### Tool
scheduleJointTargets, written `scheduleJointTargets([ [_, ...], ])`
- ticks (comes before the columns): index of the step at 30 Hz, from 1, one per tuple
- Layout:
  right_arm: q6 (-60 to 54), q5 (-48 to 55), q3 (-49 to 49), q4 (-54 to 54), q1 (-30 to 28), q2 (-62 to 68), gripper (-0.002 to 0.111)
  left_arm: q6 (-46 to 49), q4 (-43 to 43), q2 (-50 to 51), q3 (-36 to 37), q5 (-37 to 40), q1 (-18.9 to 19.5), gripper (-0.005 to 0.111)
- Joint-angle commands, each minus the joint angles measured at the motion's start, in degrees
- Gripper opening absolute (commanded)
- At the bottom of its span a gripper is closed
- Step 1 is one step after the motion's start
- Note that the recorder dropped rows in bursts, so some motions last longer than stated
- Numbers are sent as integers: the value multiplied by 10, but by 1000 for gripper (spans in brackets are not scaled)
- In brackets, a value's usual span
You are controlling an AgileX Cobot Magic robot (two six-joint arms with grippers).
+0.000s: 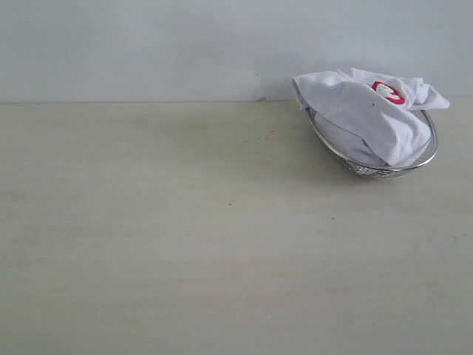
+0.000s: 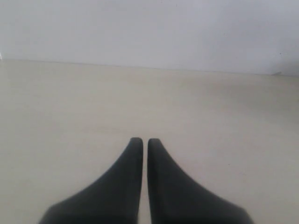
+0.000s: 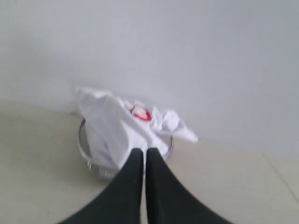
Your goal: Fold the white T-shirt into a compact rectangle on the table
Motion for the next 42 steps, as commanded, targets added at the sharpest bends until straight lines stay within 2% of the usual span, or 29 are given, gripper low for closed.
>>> scheduleJointTargets([
  [1, 4, -169, -1, -5, 0, -2, 0, 0, -5, -1, 2, -3, 3, 5],
  [3, 44, -213, -1, -1, 0, -2, 0, 0, -5, -1, 2, -3, 3, 5],
  [6, 40, -109, -77, -1, 0, 23, 0, 0, -5, -1, 2, -3, 3, 5],
  [15, 40, 18, -269, -1, 0, 270, 0, 0, -5, -1, 2, -3, 3, 5],
  [21, 54, -50, -310, -1, 0, 410, 0, 0, -5, -1, 2, -3, 3, 5],
  [25, 55, -150, -310, -1, 0, 467, 0, 0, -5, -1, 2, -3, 3, 5],
  [28, 124, -180, -310, -1, 0, 490, 0, 0, -5, -1, 2, -3, 3, 5],
  [31, 166, -179, -310, -1, 0, 491, 0, 0, -5, -1, 2, -3, 3, 5],
  [37, 181, -197, -323, -3, 0, 499, 0, 0, -5, -1, 2, -3, 3, 5],
  [42, 151, -87, -413, -9, 0, 575, 0, 0, -5, -1, 2, -3, 3, 5],
])
